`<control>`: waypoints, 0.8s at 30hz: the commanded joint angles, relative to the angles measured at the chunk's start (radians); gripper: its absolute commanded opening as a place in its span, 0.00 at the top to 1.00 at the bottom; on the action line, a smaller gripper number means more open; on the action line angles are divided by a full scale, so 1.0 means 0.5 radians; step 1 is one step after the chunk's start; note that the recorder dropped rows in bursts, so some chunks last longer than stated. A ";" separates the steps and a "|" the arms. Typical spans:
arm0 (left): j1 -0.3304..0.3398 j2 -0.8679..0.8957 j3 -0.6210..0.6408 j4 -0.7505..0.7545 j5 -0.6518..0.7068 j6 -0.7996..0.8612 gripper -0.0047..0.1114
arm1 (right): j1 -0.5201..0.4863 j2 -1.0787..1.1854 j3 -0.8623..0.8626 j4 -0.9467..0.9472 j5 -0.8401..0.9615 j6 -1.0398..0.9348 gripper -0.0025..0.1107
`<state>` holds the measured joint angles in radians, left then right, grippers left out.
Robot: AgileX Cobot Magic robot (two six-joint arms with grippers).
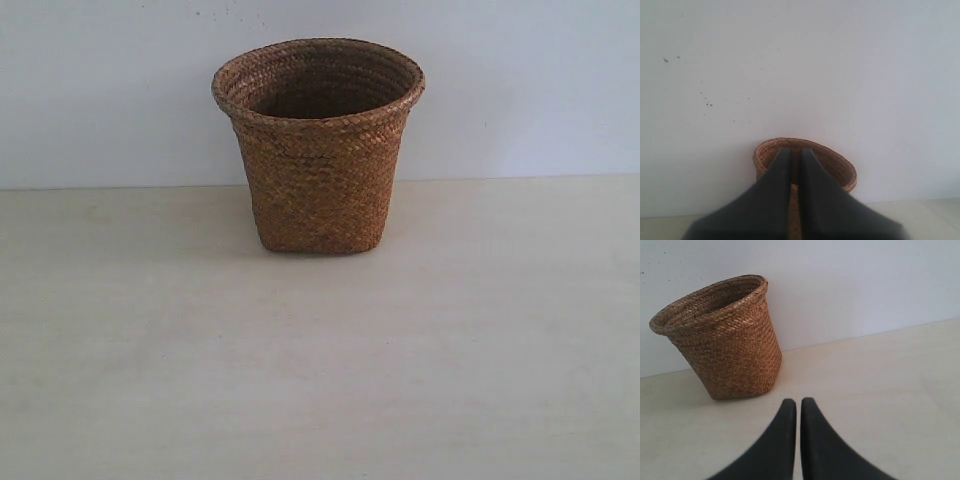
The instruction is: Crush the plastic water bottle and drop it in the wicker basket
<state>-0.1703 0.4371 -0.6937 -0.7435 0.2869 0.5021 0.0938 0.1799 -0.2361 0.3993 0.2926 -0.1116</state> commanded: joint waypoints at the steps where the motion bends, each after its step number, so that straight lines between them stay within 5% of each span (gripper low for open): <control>1: 0.005 -0.008 0.007 0.013 -0.014 0.017 0.93 | -0.007 -0.016 0.009 -0.005 -0.016 -0.001 0.98; 6: 0.005 -0.004 0.049 0.155 -0.019 -0.037 0.93 | -0.007 -0.016 0.009 -0.005 -0.016 -0.001 0.98; 11: 0.005 -0.022 0.163 1.035 0.008 -1.062 0.93 | -0.007 -0.016 0.009 -0.005 -0.016 -0.001 0.98; 14: 0.005 -0.051 0.241 1.373 0.008 -1.403 0.93 | -0.007 -0.016 0.009 -0.005 -0.016 -0.001 0.98; 19: 0.050 -0.196 0.410 1.579 0.012 -1.423 0.93 | -0.007 -0.016 0.009 -0.005 -0.016 -0.001 0.98; 24: 0.248 -0.395 0.624 1.558 0.008 -1.422 0.93 | -0.007 -0.016 0.009 -0.005 -0.016 0.003 0.98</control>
<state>-0.0934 0.2878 -0.4336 0.0318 0.2873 -0.1975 0.0938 0.1799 -0.2361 0.4016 0.2926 -0.1116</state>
